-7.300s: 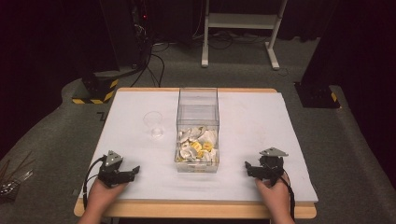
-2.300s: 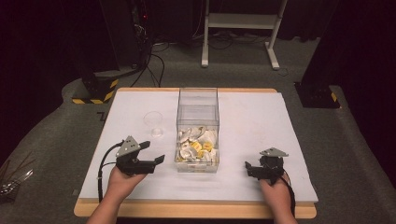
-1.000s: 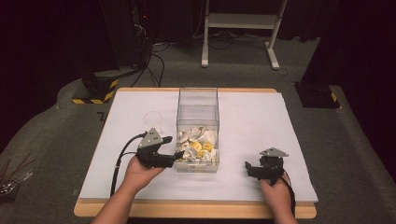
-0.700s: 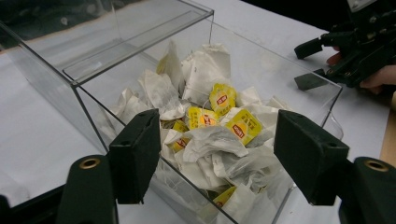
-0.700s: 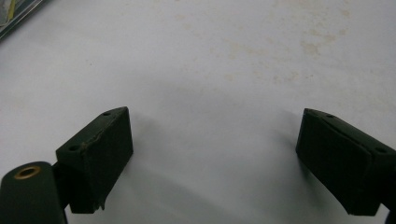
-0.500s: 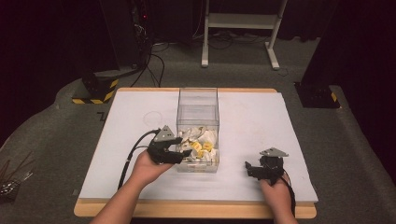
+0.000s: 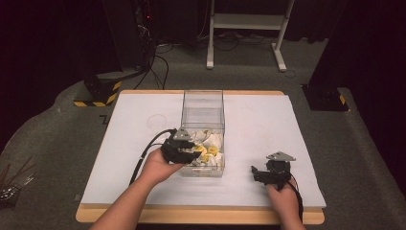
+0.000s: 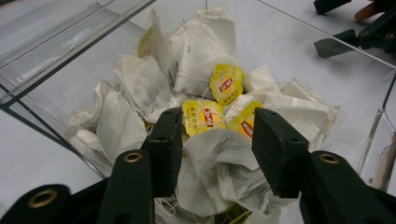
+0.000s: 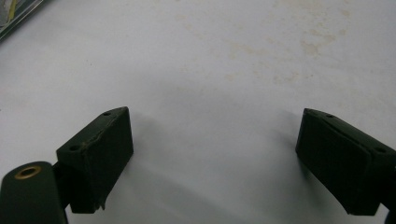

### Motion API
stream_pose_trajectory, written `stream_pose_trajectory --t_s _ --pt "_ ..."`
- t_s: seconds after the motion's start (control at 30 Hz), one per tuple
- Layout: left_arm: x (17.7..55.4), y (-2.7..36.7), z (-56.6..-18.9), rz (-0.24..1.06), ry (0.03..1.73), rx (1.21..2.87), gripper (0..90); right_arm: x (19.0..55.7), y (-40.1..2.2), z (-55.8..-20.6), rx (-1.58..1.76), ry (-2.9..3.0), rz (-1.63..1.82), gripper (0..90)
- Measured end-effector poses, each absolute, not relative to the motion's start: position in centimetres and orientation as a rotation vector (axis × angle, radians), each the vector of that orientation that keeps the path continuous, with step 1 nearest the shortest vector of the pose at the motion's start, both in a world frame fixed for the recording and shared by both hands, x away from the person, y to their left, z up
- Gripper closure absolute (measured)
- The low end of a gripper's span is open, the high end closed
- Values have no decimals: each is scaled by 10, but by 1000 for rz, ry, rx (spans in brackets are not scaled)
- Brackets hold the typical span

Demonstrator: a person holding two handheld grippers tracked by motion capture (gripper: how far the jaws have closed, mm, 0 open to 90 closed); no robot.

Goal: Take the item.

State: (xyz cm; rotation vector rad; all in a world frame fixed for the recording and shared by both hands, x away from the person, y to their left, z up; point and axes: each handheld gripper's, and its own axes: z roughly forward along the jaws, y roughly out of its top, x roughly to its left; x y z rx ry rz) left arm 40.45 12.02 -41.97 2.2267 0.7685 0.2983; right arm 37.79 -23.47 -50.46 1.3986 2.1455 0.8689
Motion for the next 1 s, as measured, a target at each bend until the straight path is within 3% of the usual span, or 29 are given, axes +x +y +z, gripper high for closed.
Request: stream_pose_trajectory --t_s 0.17,0.4,0.53,0.73,1.0 --pt "411 117 -421 276 794 2301 563 378 -235 -505 1396 2146 868 112" --pt "410 111 -424 293 791 2332 492 378 -235 -505 1396 2145 868 114" --pt "412 107 -425 286 794 2367 500 378 -235 -505 1396 2146 868 113" --pt "416 102 -426 241 787 2433 534 378 -235 -505 1396 2145 868 114" --pt "417 101 -427 209 802 2450 664 377 -235 -505 1397 2146 867 116"
